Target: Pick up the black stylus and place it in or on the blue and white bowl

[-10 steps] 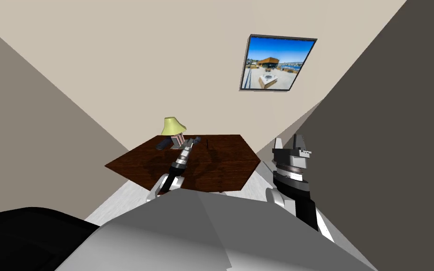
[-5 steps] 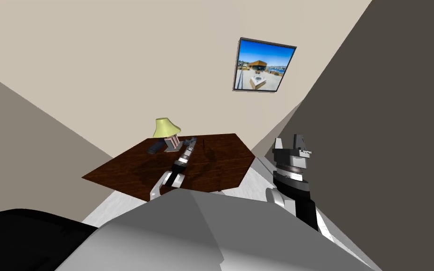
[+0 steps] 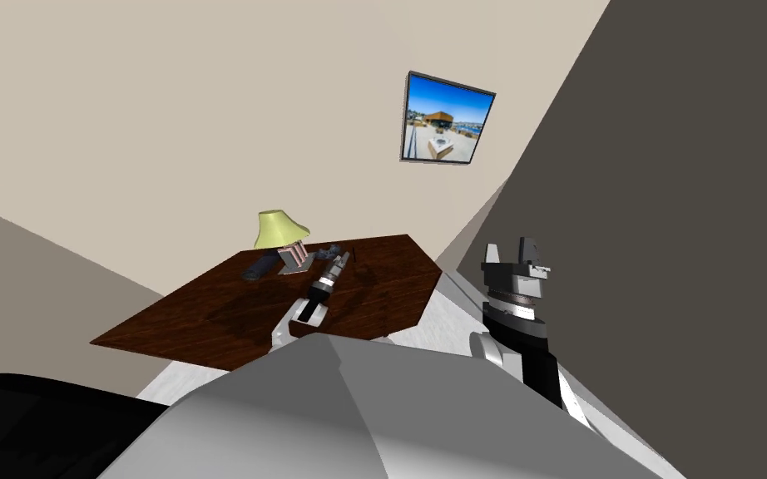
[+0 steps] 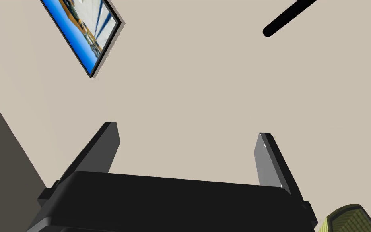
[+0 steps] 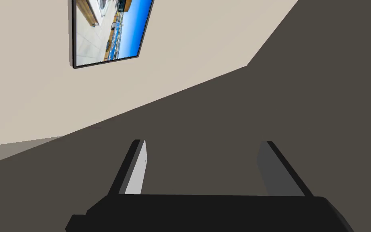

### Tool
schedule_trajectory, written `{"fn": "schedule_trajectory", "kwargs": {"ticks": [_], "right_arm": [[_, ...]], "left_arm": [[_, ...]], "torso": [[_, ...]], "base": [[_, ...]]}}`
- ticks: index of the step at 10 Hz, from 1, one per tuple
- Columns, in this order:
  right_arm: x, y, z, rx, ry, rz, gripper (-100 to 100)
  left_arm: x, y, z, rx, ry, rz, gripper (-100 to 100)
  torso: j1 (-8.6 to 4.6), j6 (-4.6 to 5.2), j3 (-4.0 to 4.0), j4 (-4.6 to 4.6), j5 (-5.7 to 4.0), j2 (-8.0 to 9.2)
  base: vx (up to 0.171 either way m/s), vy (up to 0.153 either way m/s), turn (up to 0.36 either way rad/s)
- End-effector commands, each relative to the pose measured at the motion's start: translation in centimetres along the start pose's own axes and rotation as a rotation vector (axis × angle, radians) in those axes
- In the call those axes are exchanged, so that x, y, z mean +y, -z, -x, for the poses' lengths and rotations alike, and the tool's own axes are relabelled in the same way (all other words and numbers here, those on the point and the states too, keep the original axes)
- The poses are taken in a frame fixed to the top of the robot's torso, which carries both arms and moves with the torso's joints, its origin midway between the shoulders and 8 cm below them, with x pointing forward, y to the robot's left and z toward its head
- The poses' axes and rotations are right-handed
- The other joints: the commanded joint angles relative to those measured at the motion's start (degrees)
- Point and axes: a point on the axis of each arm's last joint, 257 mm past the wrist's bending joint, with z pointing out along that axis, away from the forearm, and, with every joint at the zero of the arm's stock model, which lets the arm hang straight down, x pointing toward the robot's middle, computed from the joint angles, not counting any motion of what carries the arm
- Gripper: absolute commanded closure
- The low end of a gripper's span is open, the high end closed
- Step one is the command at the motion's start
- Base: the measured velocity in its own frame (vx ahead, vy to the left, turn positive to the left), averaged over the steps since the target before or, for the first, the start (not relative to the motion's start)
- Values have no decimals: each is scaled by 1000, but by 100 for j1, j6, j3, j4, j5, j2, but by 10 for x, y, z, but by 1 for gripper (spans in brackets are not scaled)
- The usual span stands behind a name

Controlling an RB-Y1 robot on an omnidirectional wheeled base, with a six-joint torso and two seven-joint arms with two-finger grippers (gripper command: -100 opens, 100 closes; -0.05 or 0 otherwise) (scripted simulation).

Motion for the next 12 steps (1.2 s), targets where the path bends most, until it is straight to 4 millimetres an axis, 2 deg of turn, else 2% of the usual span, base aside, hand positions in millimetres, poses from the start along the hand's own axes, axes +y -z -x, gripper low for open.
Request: {"fn": "schedule_trajectory", "kwargs": {"ticks": [1, 4, 6, 10, 11, 12], "right_arm": [[0, 0, 0, 0, 0, 0, 0], [0, 0, 0, 0, 0, 0, 0], [0, 0, 0, 0, 0, 0, 0], [0, 0, 0, 0, 0, 0, 0], [0, 0, 0, 0, 0, 0, 0], [0, 0, 0, 0, 0, 0, 0]], "left_arm": [[15, -2, -6, 24, -50, 24, -100], [50, -7, -18, 83, -184, 75, -100], [62, -8, -21, 104, -229, 92, -100], [106, -12, -24, 178, -402, 146, -100], [108, -11, -26, 181, -401, 150, -100], [118, -11, -25, 198, -440, 163, -100]], "torso": [[0, 0, 0, 0, 0, 0], [1, 4, 0, 0, 0, 0], [2, 3, 1, 0, 0, 1], [-2, 2, 0, 0, -1, -1], [0, 2, 0, 0, 0, 0], [-1, -2, -1, 0, 0, -2]], "base": [[-12, 17, -91], [-20, 29, -217], [-21, 26, -129], [-20, 18, -178], [-16, 24, -39], [-13, 15, -84]]}}
